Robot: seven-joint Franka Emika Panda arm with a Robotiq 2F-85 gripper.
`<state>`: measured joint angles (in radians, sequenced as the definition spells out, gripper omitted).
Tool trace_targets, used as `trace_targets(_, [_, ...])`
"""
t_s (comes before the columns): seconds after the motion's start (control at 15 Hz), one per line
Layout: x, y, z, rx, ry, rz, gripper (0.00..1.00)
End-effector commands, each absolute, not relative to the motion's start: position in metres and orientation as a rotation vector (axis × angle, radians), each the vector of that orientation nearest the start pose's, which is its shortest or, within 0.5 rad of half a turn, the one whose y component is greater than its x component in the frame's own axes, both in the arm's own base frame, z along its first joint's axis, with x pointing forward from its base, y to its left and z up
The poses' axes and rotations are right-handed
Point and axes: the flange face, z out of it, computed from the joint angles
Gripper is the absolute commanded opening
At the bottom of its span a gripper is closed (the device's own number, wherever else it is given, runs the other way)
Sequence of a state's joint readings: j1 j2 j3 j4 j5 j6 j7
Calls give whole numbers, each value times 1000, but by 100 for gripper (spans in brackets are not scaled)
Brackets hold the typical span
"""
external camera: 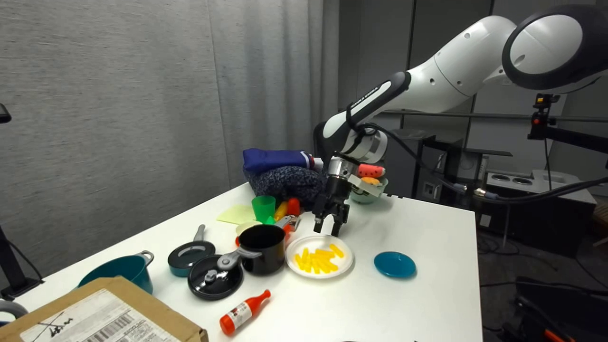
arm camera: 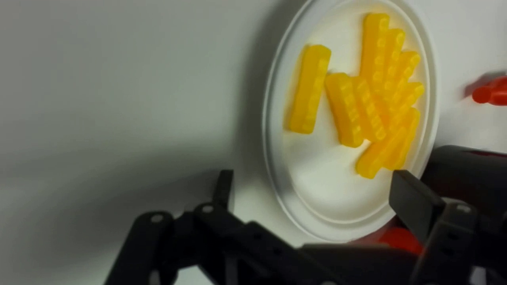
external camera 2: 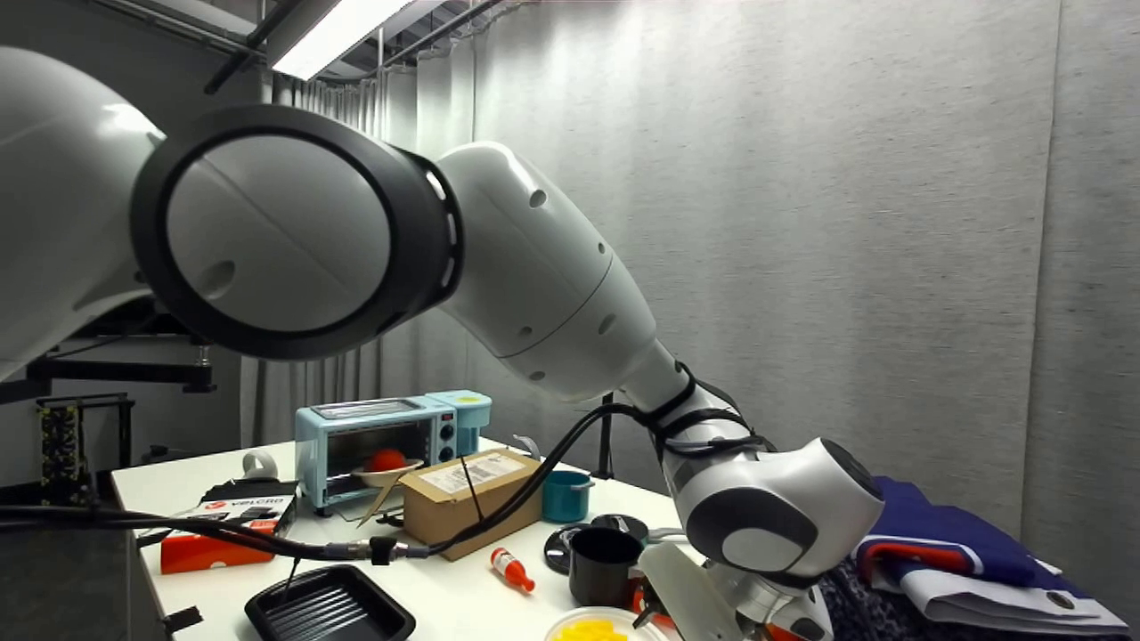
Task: Pour the fries on the white plate into the black pot
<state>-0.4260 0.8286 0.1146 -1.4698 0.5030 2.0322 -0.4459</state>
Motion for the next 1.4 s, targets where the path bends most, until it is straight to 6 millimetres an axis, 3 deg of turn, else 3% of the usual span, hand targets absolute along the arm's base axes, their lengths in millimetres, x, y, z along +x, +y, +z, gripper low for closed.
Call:
trace_targets(0.0, [670, -206, 176, -2496, 218, 71, 100])
trace_targets(0.47, [690, -169, 169, -2465, 208, 73, 100])
trace_targets(0.67, [693, -162, 167, -2490, 202, 84, 98])
trace_targets(0.73, [693, -162, 167, -2498, 198, 85, 74])
trace_targets(0.87, [694, -162, 167, -2506, 194, 90, 72])
trace_targets(1.07, [693, -165, 164, -2515, 202, 104, 47])
trace_targets(1.33, [685, -189, 166, -2525, 225, 119, 16])
